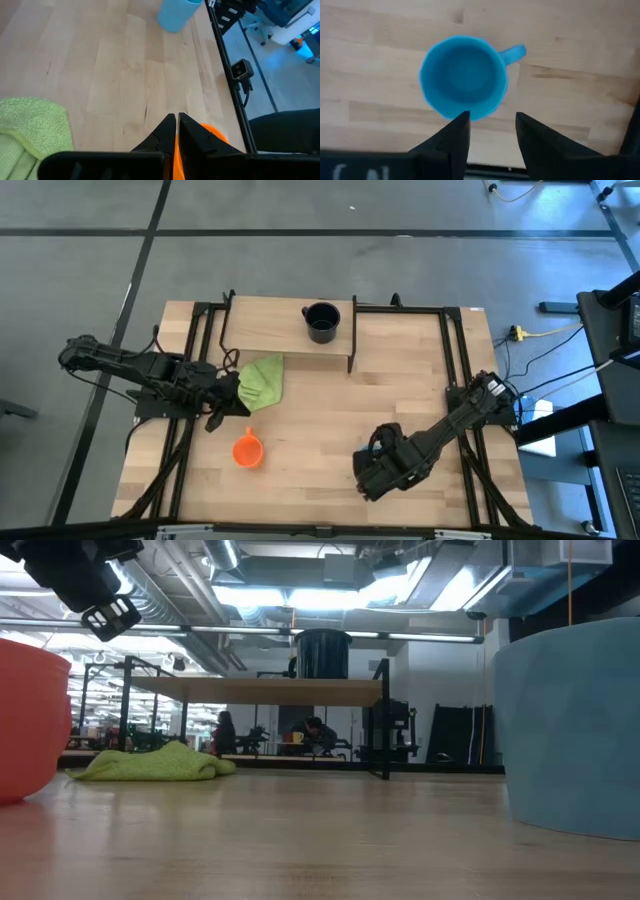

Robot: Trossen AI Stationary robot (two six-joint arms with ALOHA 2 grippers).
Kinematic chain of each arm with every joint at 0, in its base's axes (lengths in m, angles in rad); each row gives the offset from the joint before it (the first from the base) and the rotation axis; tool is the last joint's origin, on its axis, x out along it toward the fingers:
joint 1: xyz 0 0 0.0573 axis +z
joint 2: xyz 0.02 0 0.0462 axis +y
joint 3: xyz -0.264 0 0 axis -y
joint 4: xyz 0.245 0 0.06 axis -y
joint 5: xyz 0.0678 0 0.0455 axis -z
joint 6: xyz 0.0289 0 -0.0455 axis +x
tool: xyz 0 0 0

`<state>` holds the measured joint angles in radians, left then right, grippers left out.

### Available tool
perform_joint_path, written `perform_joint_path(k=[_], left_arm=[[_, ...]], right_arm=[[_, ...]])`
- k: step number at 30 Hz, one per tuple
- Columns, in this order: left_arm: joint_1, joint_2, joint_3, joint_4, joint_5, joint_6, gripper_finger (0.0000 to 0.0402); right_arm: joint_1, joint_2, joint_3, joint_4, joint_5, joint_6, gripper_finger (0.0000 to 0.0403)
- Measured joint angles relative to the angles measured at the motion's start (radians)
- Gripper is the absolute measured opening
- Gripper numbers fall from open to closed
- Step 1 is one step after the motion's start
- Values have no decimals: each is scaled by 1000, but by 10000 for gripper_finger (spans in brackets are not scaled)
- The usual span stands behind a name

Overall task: Stack small to large cups/mugs on shelf
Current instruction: Put the blue mug on the shelf

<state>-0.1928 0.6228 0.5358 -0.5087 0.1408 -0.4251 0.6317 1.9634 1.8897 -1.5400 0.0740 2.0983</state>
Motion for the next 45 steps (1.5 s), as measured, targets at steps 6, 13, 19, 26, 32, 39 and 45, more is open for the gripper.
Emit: perform_joint_path(k=[6,13,19,26,32,39,45], left_arm=[[0,0,0,0,0,13,14],[0,0,0,-12,-2,36,14],[0,0,0,-37,-2,37,14],[0,0,0,-42,-1,37,14],[0,0,0,-58,15,77,14],[0,0,0,-60,28,122,14],[0,0,0,-61,29,141,14]], right_arm=[[38,29,0,-29,-40,153,159],[47,59,0,-12,-47,172,159],[47,75,0,11,-50,174,159],[45,116,0,45,-45,175,159],[24,140,0,13,-75,180,159],[-1,139,-13,-31,-90,179,159],[-1,139,-65,-9,-129,179,159]])
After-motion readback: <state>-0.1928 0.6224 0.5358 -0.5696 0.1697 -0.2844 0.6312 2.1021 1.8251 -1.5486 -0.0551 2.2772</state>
